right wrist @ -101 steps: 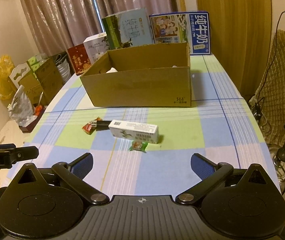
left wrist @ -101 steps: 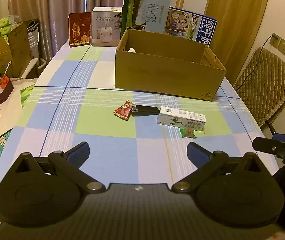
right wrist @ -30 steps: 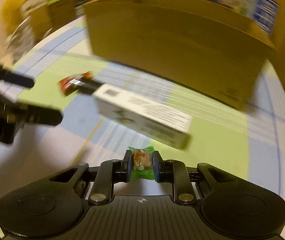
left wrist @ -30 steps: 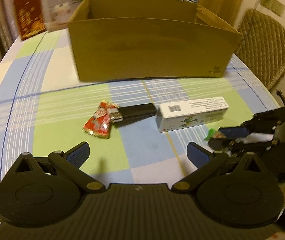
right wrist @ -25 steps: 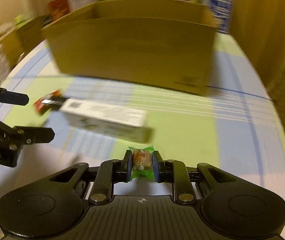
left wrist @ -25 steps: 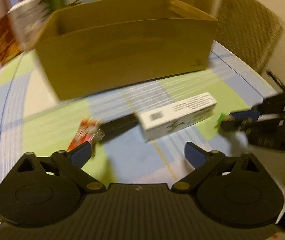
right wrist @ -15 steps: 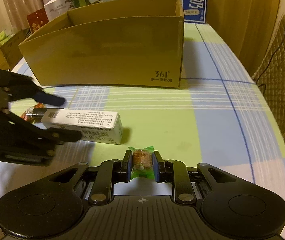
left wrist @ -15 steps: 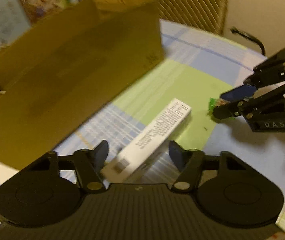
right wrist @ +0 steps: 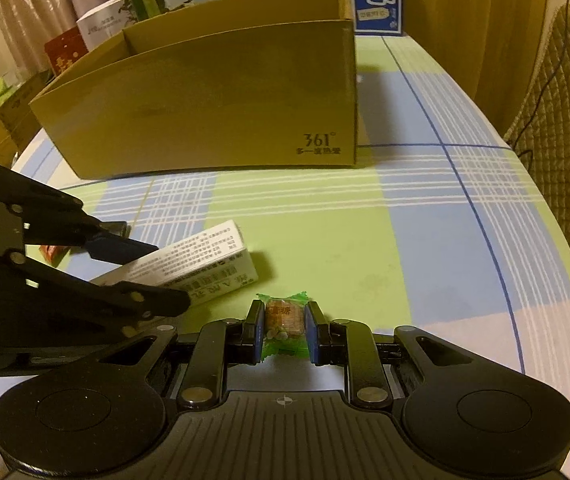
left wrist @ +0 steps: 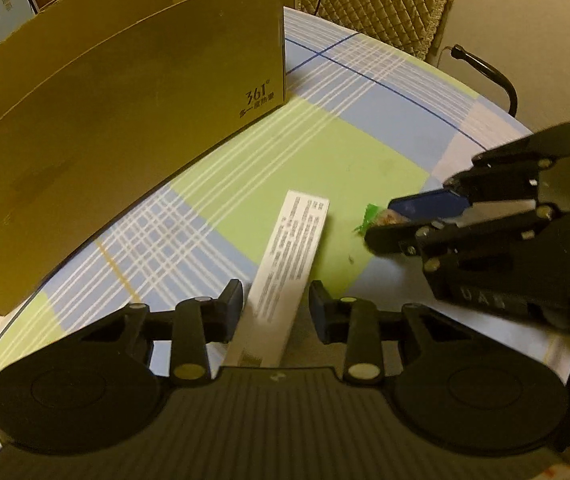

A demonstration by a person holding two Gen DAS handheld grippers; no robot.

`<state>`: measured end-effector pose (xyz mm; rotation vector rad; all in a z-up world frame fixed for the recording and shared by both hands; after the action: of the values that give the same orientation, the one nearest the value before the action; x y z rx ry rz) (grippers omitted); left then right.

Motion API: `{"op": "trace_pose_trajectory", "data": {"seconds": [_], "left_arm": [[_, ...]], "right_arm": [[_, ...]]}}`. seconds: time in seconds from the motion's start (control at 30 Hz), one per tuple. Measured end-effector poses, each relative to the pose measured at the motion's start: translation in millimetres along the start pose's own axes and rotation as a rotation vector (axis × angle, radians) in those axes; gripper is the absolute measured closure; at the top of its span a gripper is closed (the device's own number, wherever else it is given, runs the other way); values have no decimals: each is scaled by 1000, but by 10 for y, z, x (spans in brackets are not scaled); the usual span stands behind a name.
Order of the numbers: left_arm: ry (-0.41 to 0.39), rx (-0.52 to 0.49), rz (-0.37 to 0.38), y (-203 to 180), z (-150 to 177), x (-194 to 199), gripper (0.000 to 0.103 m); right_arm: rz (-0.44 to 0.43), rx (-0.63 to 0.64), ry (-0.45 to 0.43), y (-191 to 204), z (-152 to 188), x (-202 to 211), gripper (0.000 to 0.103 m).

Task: Organize objects
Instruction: 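Carry the white medicine box and green candy into the cardboard box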

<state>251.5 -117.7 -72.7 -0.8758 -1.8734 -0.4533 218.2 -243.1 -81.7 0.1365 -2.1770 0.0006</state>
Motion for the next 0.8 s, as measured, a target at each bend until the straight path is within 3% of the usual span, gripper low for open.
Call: {"op": "trace_pose_trajectory", "data": {"seconds": [0.23,0.47,0.8], "left_arm": [[-18,80,39,-1,22,-27,82],[-87,261,-13,53,350,281,82],[-164,366,-98,-82,615,880,82]], "right_arm": [[-13,-28,12,-23,3,-28,85],[-21,-15,-3,20,19,55,85],[-47,6,-73,176,62,573,85]]}}
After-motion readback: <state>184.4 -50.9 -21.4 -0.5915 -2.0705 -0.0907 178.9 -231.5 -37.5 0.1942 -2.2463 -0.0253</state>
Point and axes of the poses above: each gripper's, at about its wrist camera, not at the fingertips, and x roughly against the way its jaws point, y to its left, z to its underside, the point moved 1 cm from there along -x, roughly the way its jaws point, and after that the axes turned 7 degrees about z, right-handed, at the moved point
